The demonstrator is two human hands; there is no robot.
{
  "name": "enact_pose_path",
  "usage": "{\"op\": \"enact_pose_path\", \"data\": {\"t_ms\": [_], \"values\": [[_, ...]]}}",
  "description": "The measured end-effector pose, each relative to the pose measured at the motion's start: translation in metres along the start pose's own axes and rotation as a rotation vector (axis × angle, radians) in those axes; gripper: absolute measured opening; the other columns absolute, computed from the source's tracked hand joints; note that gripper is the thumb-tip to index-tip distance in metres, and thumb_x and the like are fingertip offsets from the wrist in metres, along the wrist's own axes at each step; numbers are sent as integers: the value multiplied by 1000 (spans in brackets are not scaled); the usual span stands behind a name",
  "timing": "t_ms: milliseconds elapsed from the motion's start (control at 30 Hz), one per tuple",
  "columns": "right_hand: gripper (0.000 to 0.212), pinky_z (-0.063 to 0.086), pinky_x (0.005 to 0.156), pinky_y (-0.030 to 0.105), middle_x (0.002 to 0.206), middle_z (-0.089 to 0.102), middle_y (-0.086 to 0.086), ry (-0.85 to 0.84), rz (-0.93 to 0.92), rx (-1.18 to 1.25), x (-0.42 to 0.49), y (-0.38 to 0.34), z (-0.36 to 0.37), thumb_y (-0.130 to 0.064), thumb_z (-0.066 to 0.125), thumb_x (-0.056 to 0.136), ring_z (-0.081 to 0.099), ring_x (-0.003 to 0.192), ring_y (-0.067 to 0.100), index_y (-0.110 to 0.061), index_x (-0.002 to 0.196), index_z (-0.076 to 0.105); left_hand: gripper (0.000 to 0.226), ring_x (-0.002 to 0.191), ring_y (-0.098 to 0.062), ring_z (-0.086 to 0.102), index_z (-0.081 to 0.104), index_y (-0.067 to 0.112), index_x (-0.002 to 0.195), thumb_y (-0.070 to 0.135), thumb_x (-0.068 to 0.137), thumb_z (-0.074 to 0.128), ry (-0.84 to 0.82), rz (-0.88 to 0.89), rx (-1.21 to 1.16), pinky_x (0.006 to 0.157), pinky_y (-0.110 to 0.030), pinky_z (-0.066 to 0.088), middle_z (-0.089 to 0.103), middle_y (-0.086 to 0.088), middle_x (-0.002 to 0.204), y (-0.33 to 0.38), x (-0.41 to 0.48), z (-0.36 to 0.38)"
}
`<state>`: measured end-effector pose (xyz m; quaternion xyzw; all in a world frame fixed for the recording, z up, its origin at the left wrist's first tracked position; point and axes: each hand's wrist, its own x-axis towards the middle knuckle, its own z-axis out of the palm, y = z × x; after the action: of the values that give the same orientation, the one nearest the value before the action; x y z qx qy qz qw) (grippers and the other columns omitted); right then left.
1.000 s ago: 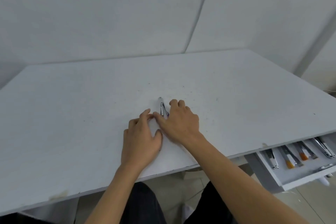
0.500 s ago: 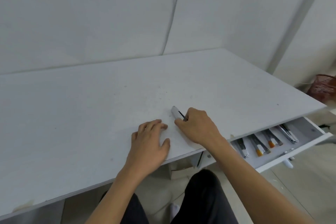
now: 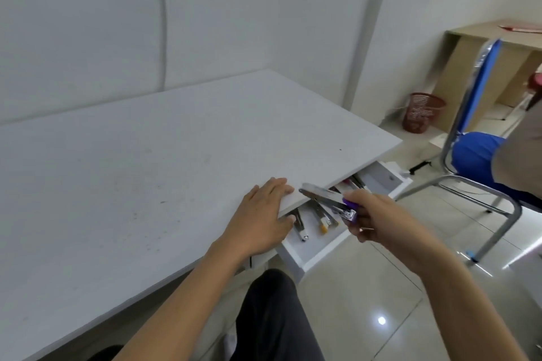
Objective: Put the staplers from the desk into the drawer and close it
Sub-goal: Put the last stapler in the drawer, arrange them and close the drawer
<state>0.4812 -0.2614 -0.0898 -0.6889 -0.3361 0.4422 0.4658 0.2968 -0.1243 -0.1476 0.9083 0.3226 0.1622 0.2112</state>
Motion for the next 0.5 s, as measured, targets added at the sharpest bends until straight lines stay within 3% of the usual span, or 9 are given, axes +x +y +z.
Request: {"op": "enact_pose_path", "data": {"t_ms": [133,200,267,333,400,500], "values": [[50,39,64,33,63,55,3,141,70,-370,10,10,-36,-50,60,86,47,62,18,-1,79,64,65,148,-8,4,25,29,148,33,88,49,-19,57,143,119,-31,0,15,8,162,11,28,12],[49,31,58,33,58,44,3,199,32,-576,26,16,-37,-47,58,90,39,56,18,-3,68,55,68,148,-10,0,20,29,150,32,89,48,-27,79,224,120,-35,0,10,7,163,14,37,15],[50,33,57,32,55,44,1,239,17,-774,45,23,-31,-48,55,93,42,54,19,-5,66,57,71,149,-11,-2,16,30,151,35,89,49,-33,85,275,120,-38,1,7,7,163,14,42,19],[49,43,75,37,66,59,0,319,-25,-999,65,33,-17,-49,50,95,59,72,24,-9,75,68,72,148,-10,-3,14,31,152,40,89,47,-33,81,284,120,-39,1,6,8,164,13,44,20],[41,38,92,44,89,64,2,405,-109,-1148,84,41,-1,-49,49,96,60,98,29,-14,81,67,72,148,-9,-3,14,32,152,43,88,44,-33,77,269,120,-39,2,6,9,163,12,44,20],[36,34,98,45,109,67,5,424,-154,-1280,106,54,14,-50,57,91,56,110,28,-17,98,69,70,148,-7,-3,15,32,152,43,89,43,-23,72,259,120,-39,2,6,10,163,12,44,20]]}}
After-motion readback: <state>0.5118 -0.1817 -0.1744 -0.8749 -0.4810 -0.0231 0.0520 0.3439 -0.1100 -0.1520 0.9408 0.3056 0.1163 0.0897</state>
